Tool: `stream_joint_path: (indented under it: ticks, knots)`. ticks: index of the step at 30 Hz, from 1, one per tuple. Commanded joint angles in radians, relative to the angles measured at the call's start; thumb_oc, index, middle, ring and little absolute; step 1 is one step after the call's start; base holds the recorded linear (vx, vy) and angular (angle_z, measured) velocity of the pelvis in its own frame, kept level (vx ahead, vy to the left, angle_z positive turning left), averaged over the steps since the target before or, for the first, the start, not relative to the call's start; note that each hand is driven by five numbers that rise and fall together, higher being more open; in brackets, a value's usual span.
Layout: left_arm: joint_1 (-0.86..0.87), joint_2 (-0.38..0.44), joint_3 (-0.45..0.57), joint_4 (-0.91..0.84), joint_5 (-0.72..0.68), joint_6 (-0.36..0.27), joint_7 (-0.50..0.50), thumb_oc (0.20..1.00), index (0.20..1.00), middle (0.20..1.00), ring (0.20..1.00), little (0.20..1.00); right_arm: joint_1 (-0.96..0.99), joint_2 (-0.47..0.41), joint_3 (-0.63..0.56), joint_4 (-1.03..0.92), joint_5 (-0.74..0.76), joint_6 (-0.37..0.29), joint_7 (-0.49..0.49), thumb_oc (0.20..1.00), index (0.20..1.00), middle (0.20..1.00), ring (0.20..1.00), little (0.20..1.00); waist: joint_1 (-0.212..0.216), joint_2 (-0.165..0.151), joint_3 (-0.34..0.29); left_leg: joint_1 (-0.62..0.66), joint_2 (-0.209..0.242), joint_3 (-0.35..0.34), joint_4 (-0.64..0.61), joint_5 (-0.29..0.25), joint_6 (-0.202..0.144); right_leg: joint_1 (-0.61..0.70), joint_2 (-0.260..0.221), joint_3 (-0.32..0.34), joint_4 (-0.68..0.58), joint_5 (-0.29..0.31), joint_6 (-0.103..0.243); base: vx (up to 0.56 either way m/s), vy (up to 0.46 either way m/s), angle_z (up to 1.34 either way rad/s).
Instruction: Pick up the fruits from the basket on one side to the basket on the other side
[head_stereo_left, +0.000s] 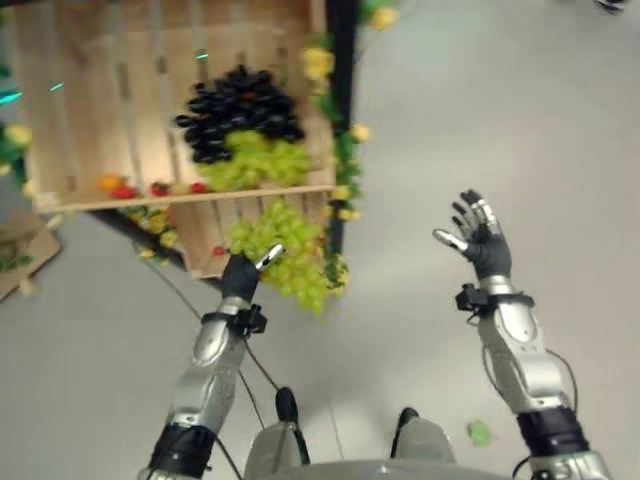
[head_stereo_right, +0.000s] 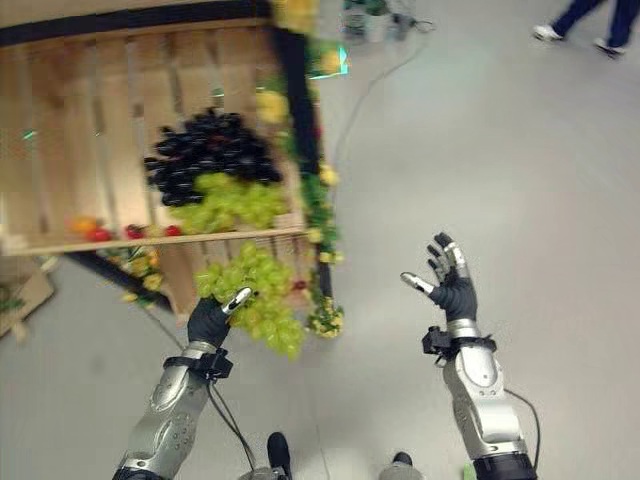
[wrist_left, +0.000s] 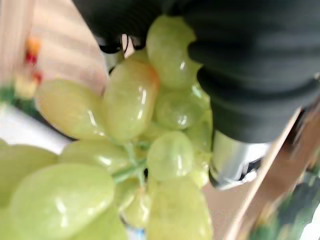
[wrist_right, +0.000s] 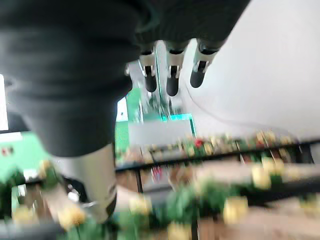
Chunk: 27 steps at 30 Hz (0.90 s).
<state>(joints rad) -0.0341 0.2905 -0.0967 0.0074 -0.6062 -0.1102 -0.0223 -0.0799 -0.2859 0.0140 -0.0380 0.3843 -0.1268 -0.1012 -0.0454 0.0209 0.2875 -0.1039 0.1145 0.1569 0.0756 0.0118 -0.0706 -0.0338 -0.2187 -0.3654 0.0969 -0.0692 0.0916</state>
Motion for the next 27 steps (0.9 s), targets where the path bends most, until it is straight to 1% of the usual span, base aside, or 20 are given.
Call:
stream_joint_path:
  ticks: [1,4,7,9,11,12,13,14,15,16,17,18,19,20,21,22,24,25,27]
  knots:
    - [0.045,0.056,0.050,-0.153,-0.003,-0.049,-0.043,0.200,0.200,0.200,0.200,0.200,-0.047,0.013,-0.016,0.003,0.027,-0.043,0.013,1.000,1.000,1.000,1.000,1.000,0.012,-0.052,-0.070,0.075,0.047,0.008,-0.036,-0.107,-0.045,-0.025,-0.046,0.000,0.070,-0.009,0.089,-0.01,0.123,0.73]
    - [0.047,0.055,0.061,-0.158,-0.001,-0.055,-0.035,0.200,0.200,0.200,0.200,0.200,-0.047,0.020,-0.013,0.003,0.028,-0.037,0.017,1.000,1.000,1.000,1.000,1.000,0.022,-0.064,-0.071,0.070,0.032,-0.001,-0.053,-0.100,-0.033,-0.031,-0.057,-0.003,0.080,0.002,0.096,0.00,0.107,0.40]
    - [0.048,0.046,0.074,-0.159,0.005,-0.064,-0.013,0.200,0.200,0.200,0.200,0.200,-0.053,0.021,-0.009,0.011,0.026,-0.034,0.013,1.000,1.000,1.000,1.000,1.000,0.033,-0.076,-0.066,0.068,0.009,-0.014,-0.049,-0.107,-0.016,-0.037,-0.071,0.005,0.115,0.005,0.107,0.04,0.122,0.09]
    - [0.044,0.038,0.085,-0.168,0.005,-0.072,0.007,0.200,0.200,0.200,0.200,0.200,-0.055,0.022,-0.011,0.015,0.021,-0.033,0.007,1.000,1.000,1.000,1.000,1.000,0.044,-0.078,-0.062,0.064,-0.012,-0.027,-0.052,-0.112,0.000,-0.045,-0.088,0.009,0.164,0.004,0.114,0.05,0.169,0.13]
    - [0.040,0.027,0.093,-0.177,0.003,-0.077,0.024,0.200,0.200,0.200,0.200,0.200,-0.042,0.026,-0.017,0.019,0.012,-0.032,-0.001,1.000,1.000,1.000,1.000,1.000,0.048,-0.072,-0.052,0.082,-0.036,-0.042,-0.059,-0.123,0.020,-0.056,-0.117,0.021,0.269,0.015,0.119,0.10,0.178,0.13]
    - [0.036,0.028,0.094,-0.181,0.005,-0.081,0.029,0.200,0.200,0.200,0.200,0.200,-0.039,0.027,-0.016,0.024,0.008,-0.030,-0.005,1.000,1.000,1.000,1.000,1.000,0.045,-0.071,-0.044,0.091,-0.045,-0.051,-0.063,-0.122,0.027,-0.071,-0.127,0.037,0.320,0.043,0.119,0.08,0.132,0.15]
    - [0.028,0.031,0.097,-0.185,0.007,-0.085,0.034,0.200,0.200,0.200,0.200,0.200,-0.041,0.027,-0.016,0.027,0.006,-0.029,-0.007,1.000,1.000,1.000,1.000,1.000,0.038,-0.066,-0.035,0.097,-0.047,-0.060,-0.071,-0.115,0.033,-0.097,-0.121,0.068,0.366,0.069,0.118,0.06,0.077,0.17]
    - [0.015,0.037,0.094,-0.187,0.006,-0.092,0.043,0.200,0.200,0.200,0.200,0.200,-0.045,0.029,-0.011,0.036,0.007,-0.030,-0.011,1.000,1.000,1.000,1.000,1.000,0.026,-0.056,-0.021,0.111,-0.042,-0.070,-0.082,-0.113,0.033,-0.130,-0.105,0.112,0.400,0.081,0.122,0.02,0.037,0.24]
    - [0.013,0.037,0.094,-0.186,0.006,-0.092,0.043,0.200,0.200,0.200,0.200,0.200,-0.047,0.029,-0.012,0.037,0.007,-0.031,-0.012,1.000,1.000,1.000,1.000,1.000,0.027,-0.055,-0.022,0.107,-0.041,-0.069,-0.084,-0.108,0.033,-0.134,-0.103,0.113,0.396,0.087,0.121,0.05,0.004,0.60]
    - [-0.021,0.045,0.091,-0.201,0.003,-0.100,0.048,0.200,0.200,0.200,0.200,0.200,-0.049,0.033,-0.016,0.049,0.019,-0.037,-0.019,1.000,1.000,1.000,1.000,1.000,0.005,-0.038,-0.015,0.113,-0.034,-0.093,-0.094,-0.106,0.032,-0.186,-0.012,0.207,0.380,0.018,0.097,0.08,0.041,0.61]
    - [-0.038,0.054,0.085,-0.210,-0.005,-0.104,0.039,0.200,0.200,0.200,0.200,0.200,-0.048,0.029,-0.023,0.057,0.028,-0.038,-0.020,1.000,1.000,1.000,1.000,1.000,-0.007,-0.029,-0.012,0.118,-0.038,-0.110,-0.096,-0.103,0.031,-0.222,0.048,0.246,0.364,-0.027,0.078,0.10,0.018,0.59]
    - [-0.056,0.063,0.085,-0.221,-0.007,-0.107,0.035,0.200,0.200,0.200,0.200,0.200,-0.057,0.024,-0.017,0.073,0.034,-0.041,-0.018,1.000,1.000,1.000,1.000,1.000,-0.008,-0.028,-0.005,0.112,-0.041,-0.117,-0.087,-0.105,0.027,-0.238,0.046,0.238,0.330,-0.027,0.077,0.09,-0.056,0.37]
    - [-0.063,0.068,0.097,-0.239,-0.014,-0.105,0.025,0.200,0.200,0.200,0.200,0.200,-0.047,0.022,-0.020,0.077,0.040,-0.041,-0.016,1.000,1.000,1.000,1.000,1.000,-0.002,-0.037,-0.007,0.093,-0.050,-0.137,-0.053,-0.119,0.021,-0.197,0.008,0.206,0.215,-0.046,0.067,0.07,-0.153,0.46]
    - [-0.068,0.070,0.092,-0.260,-0.029,-0.108,0.002,0.200,0.200,0.200,0.200,0.200,-0.053,0.021,-0.016,0.091,0.048,-0.035,-0.009,1.000,1.000,1.000,1.000,1.000,-0.004,-0.049,-0.012,0.091,-0.056,-0.129,-0.054,-0.123,0.017,-0.175,0.005,0.209,0.147,-0.035,0.065,0.06,-0.129,0.52]
    - [-0.068,0.071,0.093,-0.260,-0.030,-0.108,0.001,0.200,0.200,0.200,0.200,0.200,-0.054,0.022,-0.016,0.092,0.049,-0.036,-0.008,1.000,1.000,1.000,1.000,1.000,-0.005,-0.049,-0.010,0.093,-0.055,-0.129,-0.054,-0.123,0.017,-0.167,0.006,0.207,0.134,-0.029,0.065,0.07,-0.119,0.68]
    - [-0.056,0.068,0.103,-0.287,-0.051,-0.111,-0.018,0.200,0.200,0.200,0.200,0.200,-0.064,0.011,-0.005,0.118,0.046,-0.033,0.001,1.000,1.000,1.000,1.000,1.000,0.006,-0.057,-0.028,0.082,-0.056,-0.107,-0.037,-0.132,0.015,-0.123,0.020,0.202,0.078,-0.014,0.068,0.05,-0.062,0.59]
    - [-0.053,0.066,0.103,-0.302,-0.074,-0.108,-0.026,0.200,0.200,0.200,0.200,0.200,-0.070,0.005,-0.002,0.130,0.052,-0.031,0.005,1.000,1.000,1.000,1.000,1.000,0.011,-0.057,-0.036,0.070,-0.053,-0.098,-0.019,-0.137,0.013,-0.117,0.021,0.206,0.067,-0.006,0.069,0.06,-0.084,0.38]
    - [-0.042,0.059,0.112,-0.331,-0.101,-0.106,-0.039,0.200,0.200,0.200,0.200,0.200,-0.072,0.005,-0.005,0.138,0.054,-0.026,0.014,1.000,1.000,1.000,1.000,1.000,0.017,-0.059,-0.049,0.065,-0.051,-0.090,-0.018,-0.138,0.010,-0.096,0.021,0.201,0.038,-0.006,0.066,0.06,-0.109,-0.11]
    - [-0.044,0.055,0.115,-0.350,-0.118,-0.108,-0.036,0.200,0.200,0.200,0.200,0.200,-0.071,0.002,-0.003,0.160,0.057,-0.021,0.015,1.000,1.000,1.000,1.000,1.000,0.019,-0.060,-0.060,0.063,-0.046,-0.092,-0.015,-0.139,0.005,-0.077,0.025,0.193,0.022,-0.007,0.063,0.05,-0.095,-0.39]
